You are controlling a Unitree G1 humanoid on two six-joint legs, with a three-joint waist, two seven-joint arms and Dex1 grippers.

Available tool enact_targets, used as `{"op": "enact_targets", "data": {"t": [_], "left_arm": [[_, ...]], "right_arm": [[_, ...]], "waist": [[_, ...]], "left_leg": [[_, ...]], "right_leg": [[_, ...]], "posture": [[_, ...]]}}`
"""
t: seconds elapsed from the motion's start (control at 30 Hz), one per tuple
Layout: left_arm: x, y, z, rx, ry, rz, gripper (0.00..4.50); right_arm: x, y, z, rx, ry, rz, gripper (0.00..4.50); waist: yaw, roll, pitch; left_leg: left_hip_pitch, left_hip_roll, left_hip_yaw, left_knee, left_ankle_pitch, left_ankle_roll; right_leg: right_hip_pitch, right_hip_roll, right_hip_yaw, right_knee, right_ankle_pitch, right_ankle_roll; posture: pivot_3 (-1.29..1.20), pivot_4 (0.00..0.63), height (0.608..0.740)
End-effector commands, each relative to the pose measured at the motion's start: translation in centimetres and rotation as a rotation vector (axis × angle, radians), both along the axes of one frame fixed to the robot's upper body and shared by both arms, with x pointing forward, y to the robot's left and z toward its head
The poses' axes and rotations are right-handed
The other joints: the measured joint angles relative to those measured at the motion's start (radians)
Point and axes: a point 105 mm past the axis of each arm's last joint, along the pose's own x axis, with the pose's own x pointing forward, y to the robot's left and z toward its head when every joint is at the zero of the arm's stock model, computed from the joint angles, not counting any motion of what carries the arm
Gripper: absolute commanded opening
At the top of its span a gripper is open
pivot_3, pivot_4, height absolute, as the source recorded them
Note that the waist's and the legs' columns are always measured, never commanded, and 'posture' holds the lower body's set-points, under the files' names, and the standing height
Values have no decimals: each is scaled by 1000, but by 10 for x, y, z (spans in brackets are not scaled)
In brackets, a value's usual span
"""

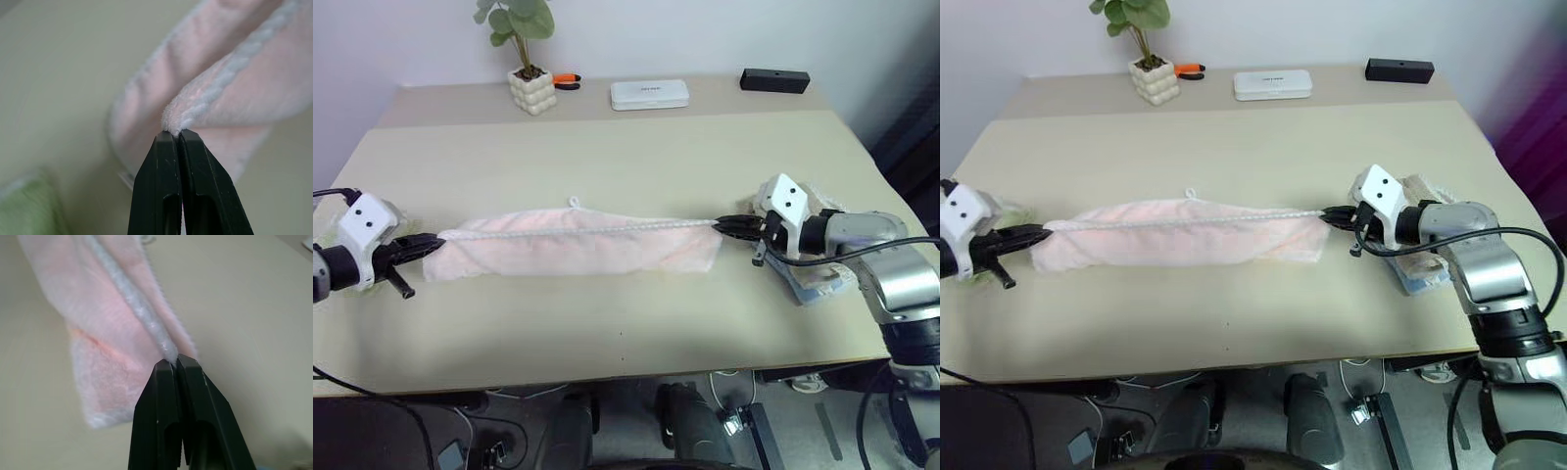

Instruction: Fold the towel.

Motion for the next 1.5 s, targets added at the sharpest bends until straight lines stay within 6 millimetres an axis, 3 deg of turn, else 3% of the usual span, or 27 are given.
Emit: {"op": "enact_targets", "data": {"t": [0.03,0.13,0.33,0.67,0.8,0.9,1.03,1.13,1.17,1.2,1.27,1.33,1.43,1.5], "left_arm": [[24,5,-6,34,-39,24,0],[45,0,-15,28,-50,31,0],[66,0,-21,37,-85,59,0],[78,9,-31,10,-101,155,0],[79,12,-26,-25,-146,191,1800],[80,18,-10,-143,-211,252,3283],[75,25,6,-346,-250,308,3283],[65,23,15,-466,-280,305,3283],[62,20,17,-476,-284,295,3331],[60,14,17,-462,-287,268,3350],[50,-22,10,-352,-271,115,3350],[37,-58,-2,-265,-241,-29,3350],[10,-124,-17,-261,-180,-272,3350],[-5,-156,-22,-297,-149,-376,3350]], "right_arm": [[19,-1,7,-3,-64,-40,30],[31,3,-3,-12,-54,-52,30],[41,6,-10,-4,-53,-64,30],[46,3,-16,-2,-51,-110,30],[42,0,-12,-14,-72,-123,1760],[39,-10,5,-4,-131,-180,3199],[25,-18,27,71,-164,-234,3199],[0,-15,37,236,-80,-247,3199],[-10,-11,35,289,-31,-245,3473],[-19,-8,32,325,13,-239,3739],[-41,1,18,402,139,-238,4433],[-56,8,7,471,229,-264,4433],[-72,19,-19,595,395,-361,4433],[-77,25,-34,642,478,-427,4433]], "waist": [[0,0,0],[-4,0,0],[0,0,0],[-3,-1,0],[-3,-1,0],[1,-1,0],[1,-1,0],[1,-1,0],[1,-1,0],[2,-1,0],[2,-1,0],[4,-1,-1],[8,-1,-1],[6,-1,-1]], "left_leg": [[0,0,0,0,0,0],[0,0,0,0,0,0],[0,0,-1,1,-1,1],[0,0,-1,1,-1,1],[0,0,-1,1,-1,1],[-1,0,-2,1,-1,1],[-1,-1,-2,2,-1,1],[-1,0,-3,2,-1,1],[-1,0,-3,1,-1,1],[-1,0,-3,1,-1,1],[-1,0,-3,2,-1,1],[0,0,-3,1,-1,1],[0,0,-3,1,-1,1],[0,0,-3,1,-1,1]], "right_leg": [[0,0,0,0,0,0],[0,1,0,1,0,0],[-1,0,0,2,1,1],[-1,1,-1,2,1,1],[-1,1,-1,2,1,1],[-1,0,-1,2,1,2],[-1,0,-1,2,1,2],[-1,0,-1,2,1,2],[-1,0,-1,3,1,2],[0,0,-1,3,1,2],[0,0,-1,3,1,2],[1,0,-1,2,1,2],[2,-1,0,1,1,1],[3,-1,0,0,1,1]], "posture": [[0,150,738],[0,150,738],[0,150,738],[0,150,738],[0,150,738],[0,150,738],[0,150,738],[0,150,738],[0,150,738],[0,150,738],[0,150,738],[0,150,738],[0,150,738],[0,150,738]]}}
